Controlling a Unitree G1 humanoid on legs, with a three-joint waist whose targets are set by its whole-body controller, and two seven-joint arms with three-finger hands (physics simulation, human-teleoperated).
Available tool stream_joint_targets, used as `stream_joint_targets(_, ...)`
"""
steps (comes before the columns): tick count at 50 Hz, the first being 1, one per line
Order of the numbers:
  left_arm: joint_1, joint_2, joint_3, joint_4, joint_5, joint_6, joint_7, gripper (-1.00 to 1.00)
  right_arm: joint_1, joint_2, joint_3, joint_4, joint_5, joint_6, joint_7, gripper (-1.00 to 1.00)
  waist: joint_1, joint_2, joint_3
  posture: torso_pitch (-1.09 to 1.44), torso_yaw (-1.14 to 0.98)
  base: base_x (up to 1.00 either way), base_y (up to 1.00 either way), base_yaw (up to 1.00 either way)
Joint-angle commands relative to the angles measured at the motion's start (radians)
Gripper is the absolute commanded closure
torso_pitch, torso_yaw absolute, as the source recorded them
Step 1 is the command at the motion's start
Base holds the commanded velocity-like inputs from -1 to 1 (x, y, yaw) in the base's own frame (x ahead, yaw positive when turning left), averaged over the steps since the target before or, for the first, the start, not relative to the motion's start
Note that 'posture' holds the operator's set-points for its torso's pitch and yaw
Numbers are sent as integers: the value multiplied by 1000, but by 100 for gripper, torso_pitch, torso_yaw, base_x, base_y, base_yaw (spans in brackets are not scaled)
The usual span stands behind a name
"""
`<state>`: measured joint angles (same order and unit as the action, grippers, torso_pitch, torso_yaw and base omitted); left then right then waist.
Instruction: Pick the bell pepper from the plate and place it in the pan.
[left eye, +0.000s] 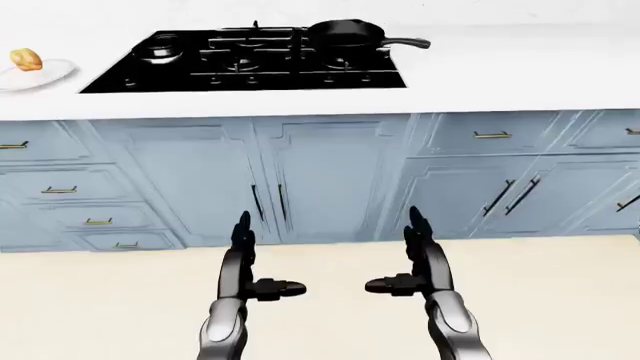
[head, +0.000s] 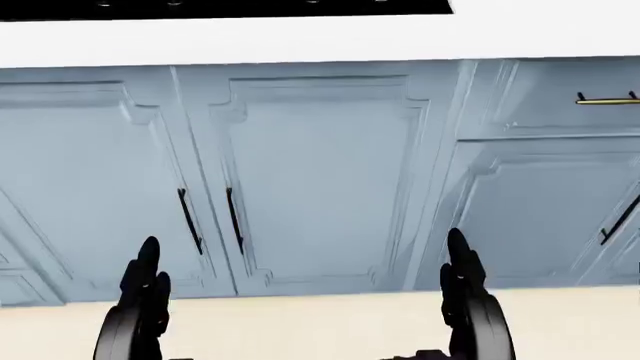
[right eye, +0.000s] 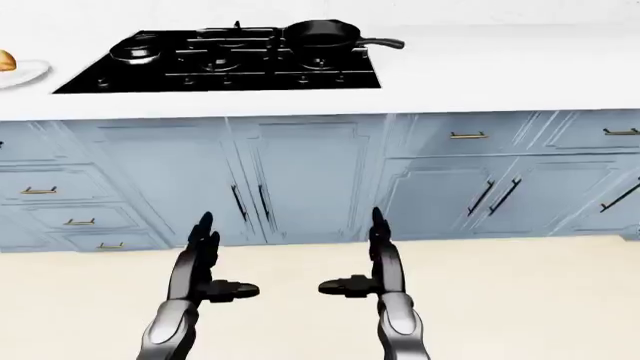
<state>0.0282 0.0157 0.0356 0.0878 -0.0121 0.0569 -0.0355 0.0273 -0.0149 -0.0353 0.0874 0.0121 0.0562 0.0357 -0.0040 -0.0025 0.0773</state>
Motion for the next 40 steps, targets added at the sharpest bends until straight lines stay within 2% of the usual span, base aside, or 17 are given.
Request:
stream_joint_targets(1,-35,4,5,-74,-5,-68,1,-100,-33,-12,-2,-65,-22,-73,-9,-100,-2,-8,-1,0,0,0,0,0)
stream_joint_targets(3,-31,4,3,-89,-2,-58,3,-100,-32,-11,-1,-68,-33,-73,-11,-100,7,-1,-62,0,0,0,0,0)
stream_joint_targets(4,-34,5,4,-79,-3,-63,2,-100,-33,-11,-2,-67,-37,-72,-13,-100,7,-1,-52,0,0,0,0,0)
stream_joint_targets(5,-38,6,6,-70,-3,-69,1,-100,-37,-12,-3,-58,-41,-78,-12,-100,6,-7,-17,0,0,0,0,0)
stream_joint_targets(7,-39,6,7,-66,-3,-71,1,-100,-38,-12,-3,-55,-44,-81,-12,-100,7,-8,-69,0,0,0,0,0)
stream_joint_targets(8,-36,6,6,-70,-3,-69,1,-100,-37,-12,-2,-55,-48,-82,-12,-100,8,-8,-74,0,0,0,0,0)
stream_joint_targets(23,-43,6,7,-72,7,-62,12,-100,-48,-17,-8,-78,-110,-70,-40,-100,8,-5,-90,0,0,0,0,0)
stream_joint_targets(27,-71,16,28,-153,-5,39,29,-100,-76,-22,-6,-128,-132,2,-52,-100,8,-4,-92,0,0,0,0,0)
stream_joint_targets(35,-264,57,69,-230,-44,245,64,-100,-253,-44,-18,-156,-164,183,-61,-100,7,-2,-92,0,0,0,0,0)
stream_joint_targets(40,-423,106,99,-249,-86,383,94,-100,-372,-81,-40,-331,-165,422,-21,-100,10,-1,-92,0,0,0,0,0)
